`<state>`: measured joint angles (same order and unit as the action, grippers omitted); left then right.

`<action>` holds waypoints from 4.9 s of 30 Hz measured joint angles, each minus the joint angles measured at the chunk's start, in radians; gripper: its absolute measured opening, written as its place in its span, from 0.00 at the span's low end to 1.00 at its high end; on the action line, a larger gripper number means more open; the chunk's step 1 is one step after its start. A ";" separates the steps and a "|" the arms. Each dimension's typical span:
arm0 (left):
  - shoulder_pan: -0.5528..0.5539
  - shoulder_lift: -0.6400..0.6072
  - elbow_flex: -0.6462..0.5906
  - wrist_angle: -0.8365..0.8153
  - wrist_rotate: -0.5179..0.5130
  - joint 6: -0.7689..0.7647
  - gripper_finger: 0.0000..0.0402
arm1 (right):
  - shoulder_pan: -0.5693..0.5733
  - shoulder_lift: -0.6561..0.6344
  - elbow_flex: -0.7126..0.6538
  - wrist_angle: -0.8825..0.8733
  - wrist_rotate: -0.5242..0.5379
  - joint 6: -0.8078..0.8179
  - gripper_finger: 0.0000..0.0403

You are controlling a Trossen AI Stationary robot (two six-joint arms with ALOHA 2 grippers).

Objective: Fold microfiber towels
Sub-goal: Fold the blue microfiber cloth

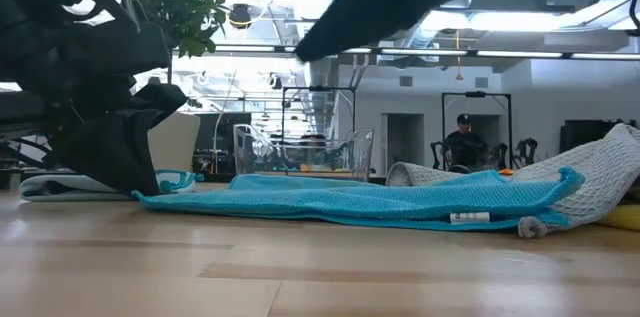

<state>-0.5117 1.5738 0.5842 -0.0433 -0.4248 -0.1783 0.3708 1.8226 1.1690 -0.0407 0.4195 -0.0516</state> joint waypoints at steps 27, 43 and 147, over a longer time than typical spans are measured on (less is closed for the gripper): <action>-0.035 0.000 0.000 0.038 0.000 -0.054 0.00 | -0.120 0.471 0.466 -0.081 -0.475 -0.246 0.38; -0.040 0.000 0.000 0.061 -0.005 -0.100 0.00 | -0.108 0.490 0.465 -0.050 -0.412 -0.166 0.38; -0.220 0.138 0.034 0.027 -0.279 -0.365 0.00 | -0.021 0.592 0.530 -0.007 -0.066 0.076 0.42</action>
<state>-0.7319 1.7123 0.6186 -0.0167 -0.7036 -0.5429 0.3494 2.4149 1.6989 -0.0476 0.3538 0.0246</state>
